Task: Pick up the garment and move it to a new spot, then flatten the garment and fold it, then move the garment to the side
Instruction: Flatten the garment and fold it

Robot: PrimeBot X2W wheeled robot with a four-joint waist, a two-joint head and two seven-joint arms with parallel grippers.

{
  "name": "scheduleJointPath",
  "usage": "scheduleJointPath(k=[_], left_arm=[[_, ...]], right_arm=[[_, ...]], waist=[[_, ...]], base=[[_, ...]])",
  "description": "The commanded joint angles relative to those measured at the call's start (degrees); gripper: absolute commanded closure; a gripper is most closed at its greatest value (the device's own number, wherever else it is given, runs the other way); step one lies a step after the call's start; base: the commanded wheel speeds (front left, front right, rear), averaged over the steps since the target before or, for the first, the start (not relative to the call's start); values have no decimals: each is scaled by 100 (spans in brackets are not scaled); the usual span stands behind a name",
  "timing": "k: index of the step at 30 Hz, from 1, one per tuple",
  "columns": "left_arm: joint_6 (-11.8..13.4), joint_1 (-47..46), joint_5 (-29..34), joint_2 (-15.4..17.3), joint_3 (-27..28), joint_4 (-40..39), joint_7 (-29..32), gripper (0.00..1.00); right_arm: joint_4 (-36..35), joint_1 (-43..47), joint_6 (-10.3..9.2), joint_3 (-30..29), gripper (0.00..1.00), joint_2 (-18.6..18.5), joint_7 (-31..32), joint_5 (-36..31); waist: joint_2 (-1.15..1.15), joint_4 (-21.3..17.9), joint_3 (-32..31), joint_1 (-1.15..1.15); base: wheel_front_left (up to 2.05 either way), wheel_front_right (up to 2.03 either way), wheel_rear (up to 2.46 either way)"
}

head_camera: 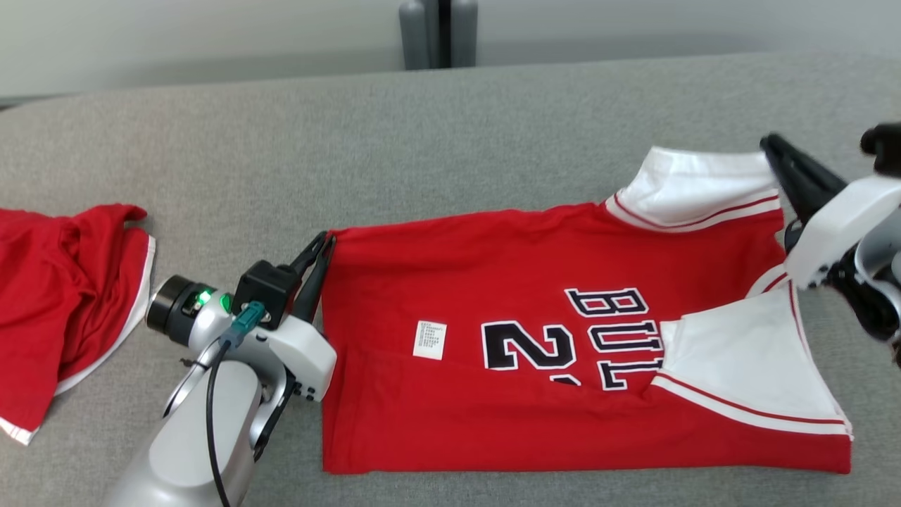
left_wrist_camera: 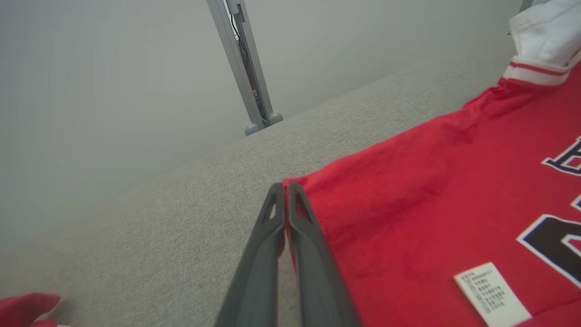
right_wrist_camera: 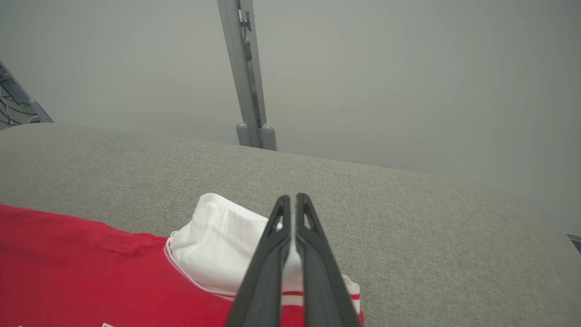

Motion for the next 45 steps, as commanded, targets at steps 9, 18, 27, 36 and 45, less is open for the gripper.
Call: scheduleJointPath(k=[9,18,27,36,45], left_arm=[[-73,555,58,339,-175,-441,184,100],[-147,1034,135,752,-382,-1064,513,100],[-253,1325,160,1003,-613,-1523,797,100],[-357,1436,228,1225,-861,-1727,1015,100],[-392,1558,277,1299,-1110,-1899,1359,51]], right_arm=[[-506,728,-1,56,100,-379,535,331],[-1034,1281,-1,-172,100,-869,1499,596],[-1604,1890,-1,-658,100,-1047,2370,823],[-2030,2398,-2,-1272,100,-1081,3248,772],[-2233,3032,-1,-2031,0,-864,4276,762]], waist=[[0,-177,-572,0],[0,-179,-750,0],[0,-135,-833,0],[0,-120,-827,0],[0,-106,-805,0]], base=[[0,0,0],[0,0,0],[0,0,0],[0,0,0],[0,0,0]])
